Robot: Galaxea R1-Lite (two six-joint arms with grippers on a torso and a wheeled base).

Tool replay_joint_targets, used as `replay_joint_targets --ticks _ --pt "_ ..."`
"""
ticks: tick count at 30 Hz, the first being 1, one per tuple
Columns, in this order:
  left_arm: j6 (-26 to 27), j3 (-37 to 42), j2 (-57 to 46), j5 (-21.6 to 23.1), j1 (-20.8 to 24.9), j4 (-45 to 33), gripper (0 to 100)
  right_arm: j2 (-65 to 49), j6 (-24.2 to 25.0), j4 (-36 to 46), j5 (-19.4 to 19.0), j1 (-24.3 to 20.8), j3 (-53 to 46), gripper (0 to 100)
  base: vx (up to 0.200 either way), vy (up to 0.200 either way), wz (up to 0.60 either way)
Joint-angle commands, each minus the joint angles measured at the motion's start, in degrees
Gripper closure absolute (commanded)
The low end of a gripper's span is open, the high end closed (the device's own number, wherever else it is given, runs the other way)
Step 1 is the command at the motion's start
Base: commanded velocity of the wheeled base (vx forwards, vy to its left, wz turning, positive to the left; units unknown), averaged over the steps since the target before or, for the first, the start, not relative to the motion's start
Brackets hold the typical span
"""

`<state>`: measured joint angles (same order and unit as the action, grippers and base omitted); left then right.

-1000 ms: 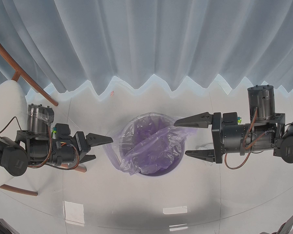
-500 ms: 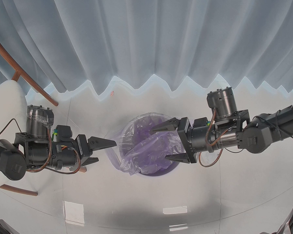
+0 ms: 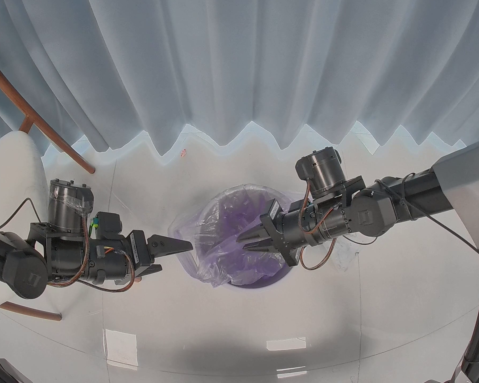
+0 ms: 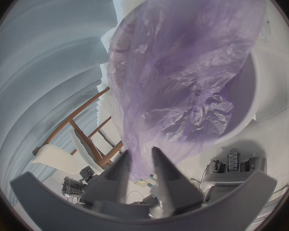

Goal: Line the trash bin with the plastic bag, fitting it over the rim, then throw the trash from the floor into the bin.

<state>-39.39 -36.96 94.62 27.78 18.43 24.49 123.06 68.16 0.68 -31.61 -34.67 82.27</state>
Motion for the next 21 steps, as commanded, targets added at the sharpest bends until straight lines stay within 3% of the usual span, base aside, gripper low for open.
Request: replay_joint_targets --ticks 1,5,9,14,19,21 --pt "0.1 0.4 0.83 -0.01 0.11 0.03 0 1.56 -0.04 0.2 0.41 -0.13 0.43 100 0.0 0.0 0.0" --pt "0.28 0.75 0.74 -0.1 0.46 0.03 0 -0.81 -0.92 0.64 3.22 -0.84 -3.17 100 0.0 0.0 0.0" --pt "0.28 0.84 0.65 -0.01 0.64 0.03 0 -5.55 -5.67 0.37 6.91 -1.72 -11.0 100 0.0 0.0 0.0" --pt "0.28 1.1 0.83 -0.1 1.43 0.03 0 -10.65 -10.15 0.11 7.7 -3.39 -20.31 100 0.0 0.0 0.0" --pt "0.36 1.98 0.83 -0.36 2.31 0.03 0 -11.97 -11.29 -0.07 7.97 -5.23 -25.85 100 0.0 0.0 0.0" --pt "0.36 2.25 0.91 -0.27 2.49 -0.06 0 -11.27 -14.28 -0.95 9.99 -6.37 -29.28 100 0.0 0.0 0.0"
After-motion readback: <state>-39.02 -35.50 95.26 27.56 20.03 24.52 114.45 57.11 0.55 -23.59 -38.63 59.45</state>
